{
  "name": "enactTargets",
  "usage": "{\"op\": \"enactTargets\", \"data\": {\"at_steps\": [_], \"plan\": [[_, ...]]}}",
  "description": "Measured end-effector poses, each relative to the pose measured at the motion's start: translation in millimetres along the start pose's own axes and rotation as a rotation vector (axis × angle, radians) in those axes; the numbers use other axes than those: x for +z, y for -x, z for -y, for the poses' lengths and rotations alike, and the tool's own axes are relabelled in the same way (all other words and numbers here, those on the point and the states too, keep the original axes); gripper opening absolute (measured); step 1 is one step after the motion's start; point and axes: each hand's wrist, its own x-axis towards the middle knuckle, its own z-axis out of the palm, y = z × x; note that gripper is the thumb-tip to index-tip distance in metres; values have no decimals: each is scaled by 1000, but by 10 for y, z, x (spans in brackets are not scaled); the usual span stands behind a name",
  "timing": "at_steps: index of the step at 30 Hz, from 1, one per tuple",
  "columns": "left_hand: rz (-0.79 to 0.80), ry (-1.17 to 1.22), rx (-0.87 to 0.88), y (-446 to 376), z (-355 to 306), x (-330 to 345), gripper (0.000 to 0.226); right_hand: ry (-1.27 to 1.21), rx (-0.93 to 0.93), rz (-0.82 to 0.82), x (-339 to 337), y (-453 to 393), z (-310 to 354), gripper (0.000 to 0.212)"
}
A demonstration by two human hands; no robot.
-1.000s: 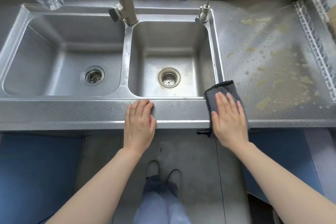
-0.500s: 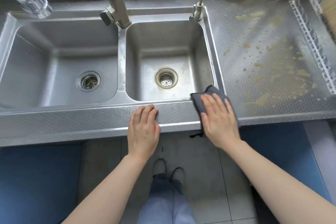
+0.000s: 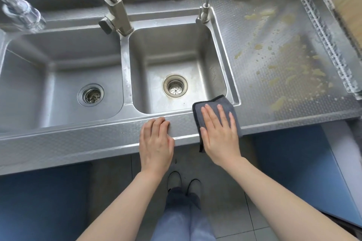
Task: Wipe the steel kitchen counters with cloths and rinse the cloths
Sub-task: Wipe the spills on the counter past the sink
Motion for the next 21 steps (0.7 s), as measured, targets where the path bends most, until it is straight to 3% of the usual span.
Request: {"op": "enactTargets", "data": {"at_steps": [3,7,14,21], "plan": [[-5,-5,20,-27,-31,-5,33,26,-35,12,-24,5,-264,58],[-15,7,44,-128,-200,13,30,39,96,-3,-81,16,-673,60],[26,23,68,-321,-664,95,36,22,157,-32,-164,-19,-1060,61],[61,-35,50,-405,-1242,288,41,32,42,-20,-251,-32,-1689,60]]}}
